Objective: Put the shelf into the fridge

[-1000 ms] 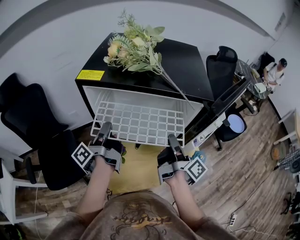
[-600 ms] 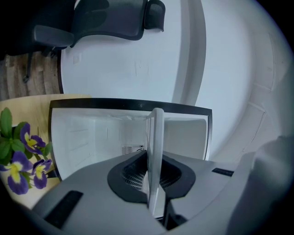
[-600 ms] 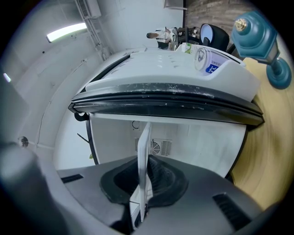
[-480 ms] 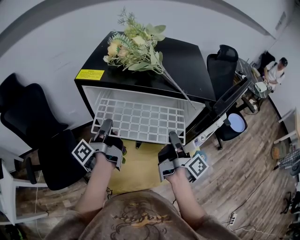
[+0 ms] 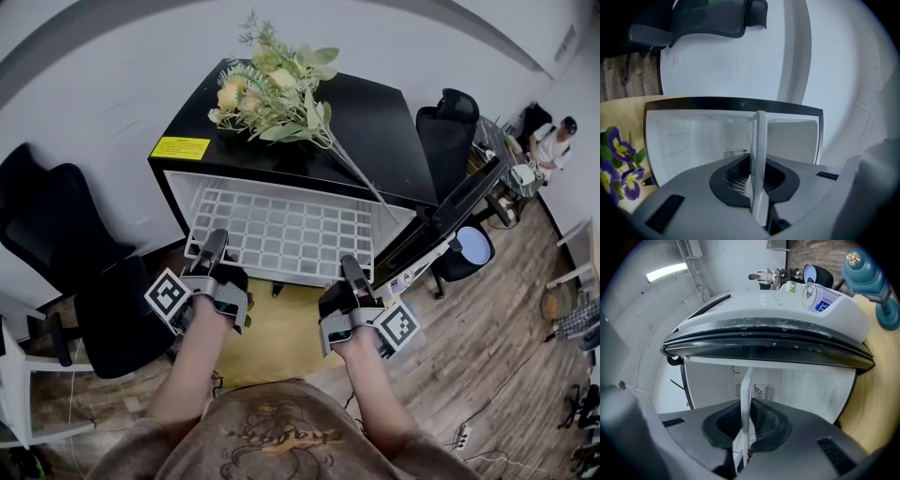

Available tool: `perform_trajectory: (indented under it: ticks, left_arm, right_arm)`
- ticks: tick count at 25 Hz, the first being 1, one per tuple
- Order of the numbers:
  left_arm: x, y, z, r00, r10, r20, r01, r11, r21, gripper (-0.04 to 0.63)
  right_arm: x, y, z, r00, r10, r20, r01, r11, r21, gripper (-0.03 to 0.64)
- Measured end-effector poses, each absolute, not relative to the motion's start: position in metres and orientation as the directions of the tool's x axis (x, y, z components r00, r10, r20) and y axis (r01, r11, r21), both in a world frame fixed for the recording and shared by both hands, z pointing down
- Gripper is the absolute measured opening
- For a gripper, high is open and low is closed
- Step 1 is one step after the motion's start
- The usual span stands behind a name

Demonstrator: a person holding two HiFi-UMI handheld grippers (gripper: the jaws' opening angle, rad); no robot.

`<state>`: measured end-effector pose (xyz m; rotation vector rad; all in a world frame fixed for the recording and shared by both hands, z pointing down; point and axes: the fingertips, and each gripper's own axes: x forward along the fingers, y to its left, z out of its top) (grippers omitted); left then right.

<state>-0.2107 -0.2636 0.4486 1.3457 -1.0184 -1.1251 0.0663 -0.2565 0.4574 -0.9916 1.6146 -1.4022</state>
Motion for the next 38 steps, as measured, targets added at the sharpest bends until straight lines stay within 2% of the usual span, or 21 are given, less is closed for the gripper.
perform_trajectory:
  ticks: [28,38]
  left_arm:
    - [-0.209,-0.307,0.446,0.196,-0.977,-0.079,0.021,-0.077,0.997,0.051]
    - [-0.21,-0.306,0.447,0.199,-0.976,-0.084,0.023,-0.081,0.996,0.051]
  right_arm:
    - [0.066,-0.299,0.455,-0.364,-0.93,-0.053,-0.069,0.084,-0.994,0.026]
    - [0.067,-0.299,0.455,-0.39,-0.92,-0.034,-0.106,0.081,-0.991,0.02]
